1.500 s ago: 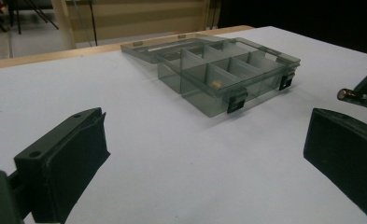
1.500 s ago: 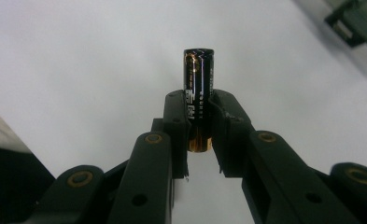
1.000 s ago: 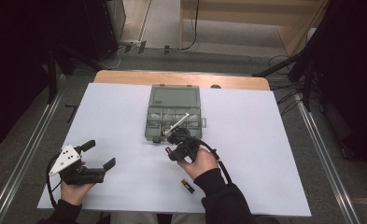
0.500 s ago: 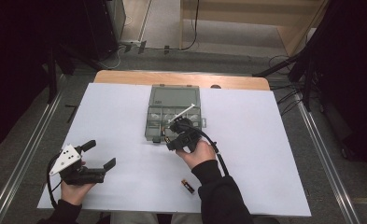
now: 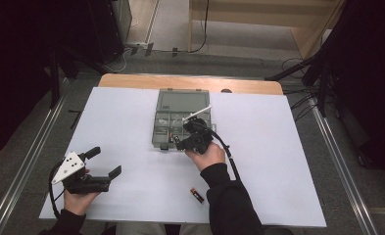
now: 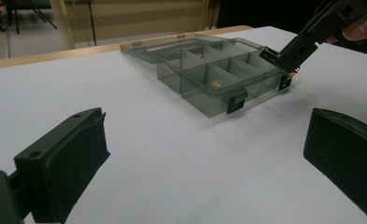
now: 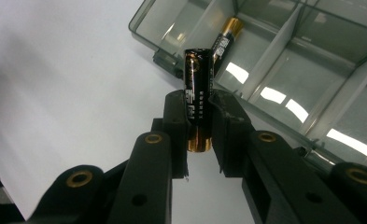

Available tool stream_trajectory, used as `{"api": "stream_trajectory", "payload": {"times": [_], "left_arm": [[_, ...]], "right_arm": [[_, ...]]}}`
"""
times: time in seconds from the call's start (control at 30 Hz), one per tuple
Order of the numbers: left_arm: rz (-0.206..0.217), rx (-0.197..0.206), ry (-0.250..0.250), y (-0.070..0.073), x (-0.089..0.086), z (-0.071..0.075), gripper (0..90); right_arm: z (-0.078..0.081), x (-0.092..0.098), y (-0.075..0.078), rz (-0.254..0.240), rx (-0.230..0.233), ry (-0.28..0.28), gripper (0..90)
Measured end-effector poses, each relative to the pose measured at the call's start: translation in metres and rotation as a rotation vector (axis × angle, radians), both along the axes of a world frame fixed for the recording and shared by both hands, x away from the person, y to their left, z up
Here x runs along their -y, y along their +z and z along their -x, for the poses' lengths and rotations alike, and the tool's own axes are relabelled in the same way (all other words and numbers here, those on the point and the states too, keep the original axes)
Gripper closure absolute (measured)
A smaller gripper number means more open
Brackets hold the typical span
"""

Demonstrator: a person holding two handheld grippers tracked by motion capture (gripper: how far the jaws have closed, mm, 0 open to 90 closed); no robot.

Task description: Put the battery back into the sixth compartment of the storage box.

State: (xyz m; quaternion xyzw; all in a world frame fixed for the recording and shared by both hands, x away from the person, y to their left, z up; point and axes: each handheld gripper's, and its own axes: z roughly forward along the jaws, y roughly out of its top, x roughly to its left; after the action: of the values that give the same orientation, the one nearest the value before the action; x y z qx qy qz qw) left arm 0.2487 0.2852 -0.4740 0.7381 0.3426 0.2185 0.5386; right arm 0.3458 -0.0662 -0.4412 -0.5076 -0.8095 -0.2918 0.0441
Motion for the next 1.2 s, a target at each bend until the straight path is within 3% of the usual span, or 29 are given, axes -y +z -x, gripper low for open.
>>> {"api": "stream_trajectory", "payload": {"times": [0.1, 0.33, 0.47, 0.87, 0.9, 0.97, 1.07, 1.13, 1.17, 1.2], "left_arm": [[-0.003, -0.001, 0.000, 0.000, 0.000, 0.000, 0.0], [-0.004, 0.001, -0.001, 0.000, 0.000, -0.001, 0.0], [0.000, 0.002, 0.000, 0.000, 0.000, -0.001, 0.0], [0.003, 0.004, -0.003, 0.000, 0.000, 0.000, 0.0], [0.002, 0.003, -0.003, 0.000, 0.000, 0.000, 0.0], [0.004, 0.004, -0.003, 0.000, 0.000, 0.000, 0.0], [-0.001, 0.001, -0.002, 0.000, 0.000, -0.001, 0.0], [-0.001, 0.002, -0.003, 0.000, 0.000, -0.001, 0.0], [0.000, 0.003, -0.003, 0.000, 0.001, 0.000, 0.0], [0.002, 0.002, -0.003, 0.000, 0.001, 0.000, 0.0]], "right_arm": [[-0.004, 0.004, 0.000, -0.063, 0.004, -0.039, 77.8], [-0.012, 0.001, 0.002, -0.107, 0.009, -0.084, 77.8], [-0.020, -0.002, 0.001, -0.172, -0.002, -0.127, 77.8], [-0.030, -0.003, -0.011, -0.199, -0.049, -0.173, 77.1], [-0.032, -0.004, -0.013, -0.195, -0.065, -0.171, 74.7], [-0.033, -0.004, -0.016, -0.187, -0.077, -0.164, 56.1], [-0.028, -0.004, -0.011, -0.145, -0.002, -0.147, 43.4], [-0.027, -0.004, -0.009, -0.140, 0.009, -0.143, 40.0], [-0.023, -0.004, -0.006, -0.125, 0.034, -0.112, 29.6], [-0.023, -0.004, -0.006, -0.125, 0.034, -0.112, 29.6]]}}
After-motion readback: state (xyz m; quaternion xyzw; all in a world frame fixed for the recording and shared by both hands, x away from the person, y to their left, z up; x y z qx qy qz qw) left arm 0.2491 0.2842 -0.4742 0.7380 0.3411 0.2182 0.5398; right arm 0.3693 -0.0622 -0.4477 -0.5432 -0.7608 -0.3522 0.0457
